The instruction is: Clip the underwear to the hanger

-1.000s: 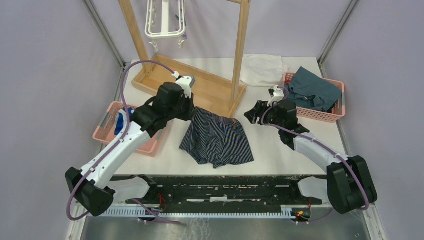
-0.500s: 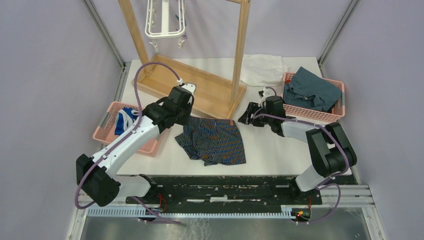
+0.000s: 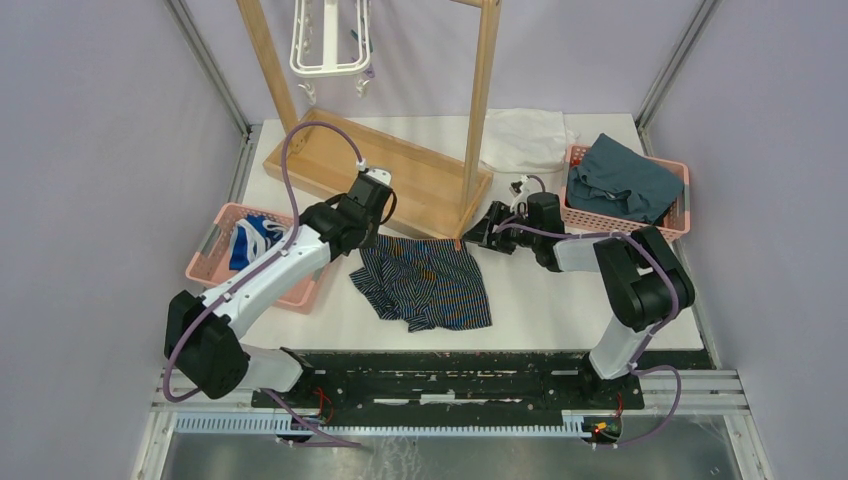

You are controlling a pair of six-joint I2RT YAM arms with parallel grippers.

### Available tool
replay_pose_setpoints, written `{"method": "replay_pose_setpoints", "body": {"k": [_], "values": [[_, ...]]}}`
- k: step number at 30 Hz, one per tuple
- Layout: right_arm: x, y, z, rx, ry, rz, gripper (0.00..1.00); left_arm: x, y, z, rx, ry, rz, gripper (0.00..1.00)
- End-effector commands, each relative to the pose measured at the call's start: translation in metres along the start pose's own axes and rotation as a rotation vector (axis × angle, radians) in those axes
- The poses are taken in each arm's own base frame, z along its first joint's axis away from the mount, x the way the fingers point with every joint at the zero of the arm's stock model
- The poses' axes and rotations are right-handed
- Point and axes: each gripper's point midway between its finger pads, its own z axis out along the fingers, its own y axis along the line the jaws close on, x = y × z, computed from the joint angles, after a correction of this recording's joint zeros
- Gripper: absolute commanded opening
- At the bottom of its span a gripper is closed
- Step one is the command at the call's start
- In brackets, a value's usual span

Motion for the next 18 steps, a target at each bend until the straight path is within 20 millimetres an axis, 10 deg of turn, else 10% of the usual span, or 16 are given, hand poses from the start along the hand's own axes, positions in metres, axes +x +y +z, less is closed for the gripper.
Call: {"method": "replay_pose_setpoints", "body": {"k": [1,18], "values": [[-0.025,0.033,0.005,-0.144,-0.056,-0.02,0.75,-0.006,0.004,0.004,-0.034,-0.035,-0.017,0.03],[-0.001,0.02,0.021,-0.07,0.046,0.008,0.6,-0.002,-0.001,0.009,-0.017,-0.024,-0.014,0.03]]}}
